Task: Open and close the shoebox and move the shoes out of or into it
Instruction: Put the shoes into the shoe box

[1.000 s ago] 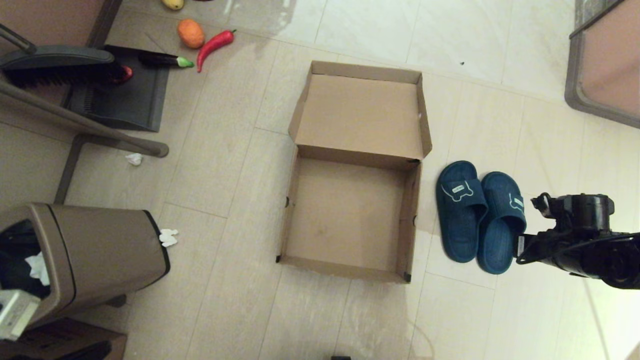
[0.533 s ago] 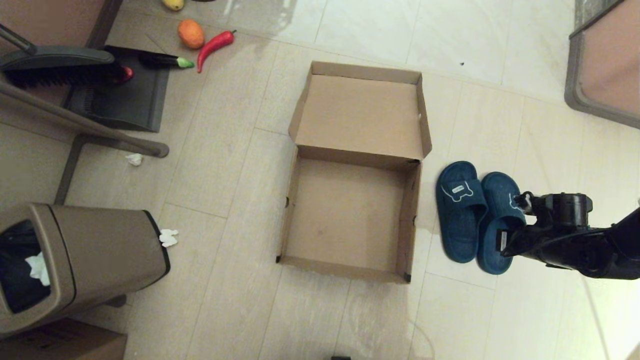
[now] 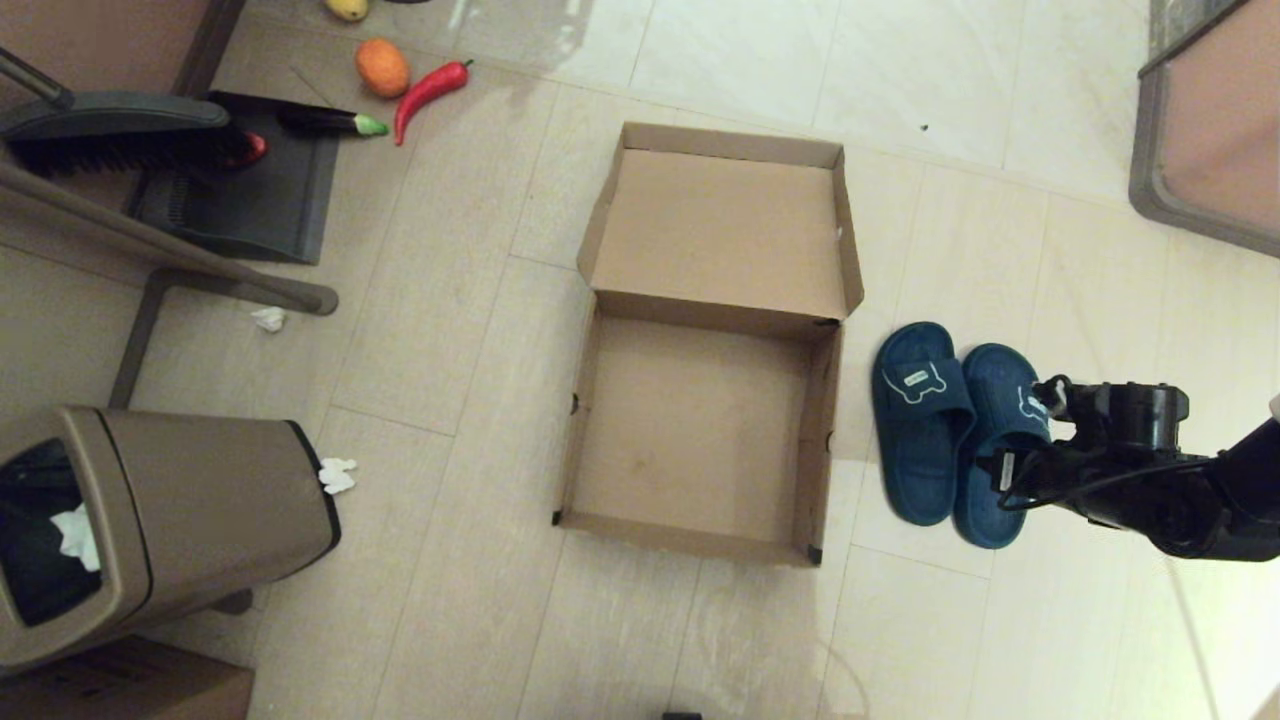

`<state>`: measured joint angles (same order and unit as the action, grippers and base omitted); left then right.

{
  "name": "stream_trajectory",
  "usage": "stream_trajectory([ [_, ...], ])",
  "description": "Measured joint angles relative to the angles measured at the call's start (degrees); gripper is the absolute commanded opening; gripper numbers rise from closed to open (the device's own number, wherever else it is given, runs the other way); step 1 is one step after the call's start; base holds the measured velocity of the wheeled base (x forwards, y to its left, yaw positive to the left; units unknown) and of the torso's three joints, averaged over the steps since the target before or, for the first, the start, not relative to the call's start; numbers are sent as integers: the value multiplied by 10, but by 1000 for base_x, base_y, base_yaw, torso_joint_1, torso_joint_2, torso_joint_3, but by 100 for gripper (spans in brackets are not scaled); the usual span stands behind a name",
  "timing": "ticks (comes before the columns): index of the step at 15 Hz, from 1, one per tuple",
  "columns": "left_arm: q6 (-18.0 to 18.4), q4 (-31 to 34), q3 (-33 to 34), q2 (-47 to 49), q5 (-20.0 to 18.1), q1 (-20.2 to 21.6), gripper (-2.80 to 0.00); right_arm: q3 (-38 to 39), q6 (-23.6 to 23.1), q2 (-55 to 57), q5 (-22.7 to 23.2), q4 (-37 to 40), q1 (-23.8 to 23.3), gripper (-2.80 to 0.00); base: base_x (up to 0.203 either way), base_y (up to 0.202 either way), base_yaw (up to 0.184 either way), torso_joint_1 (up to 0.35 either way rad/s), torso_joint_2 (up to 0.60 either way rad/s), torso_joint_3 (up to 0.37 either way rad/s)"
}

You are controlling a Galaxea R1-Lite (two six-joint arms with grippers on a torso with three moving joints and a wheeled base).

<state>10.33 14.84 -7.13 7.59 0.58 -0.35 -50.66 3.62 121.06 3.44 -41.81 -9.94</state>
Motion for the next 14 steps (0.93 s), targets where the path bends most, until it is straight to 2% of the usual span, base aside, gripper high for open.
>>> stream_trajectory([
  [3, 0, 2, 6, -18, -32, 1, -280, -4, -1, 5, 0, -1, -1, 0, 0, 0, 0, 0, 0, 0],
  [6, -6, -5, 14, -54, -34, 3, -280, -23, 0, 24, 0, -2, 0, 0, 0, 0, 0, 0, 0, 0],
  [10, -36, -86, 45, -72, -32, 4, -280, -86, -3, 80, -3, -55, 0, 0, 0, 0, 0, 0, 0, 0],
  [11, -49, -88, 47, -74, -31, 4, -280, -110, -5, 96, -5, -69, 0, 0, 0, 0, 0, 0, 0, 0],
  [14, -54, -89, 48, -76, -30, 4, -280, -167, -9, 132, -9, -61, 2, 0, 0, 0, 0, 0, 0, 0],
])
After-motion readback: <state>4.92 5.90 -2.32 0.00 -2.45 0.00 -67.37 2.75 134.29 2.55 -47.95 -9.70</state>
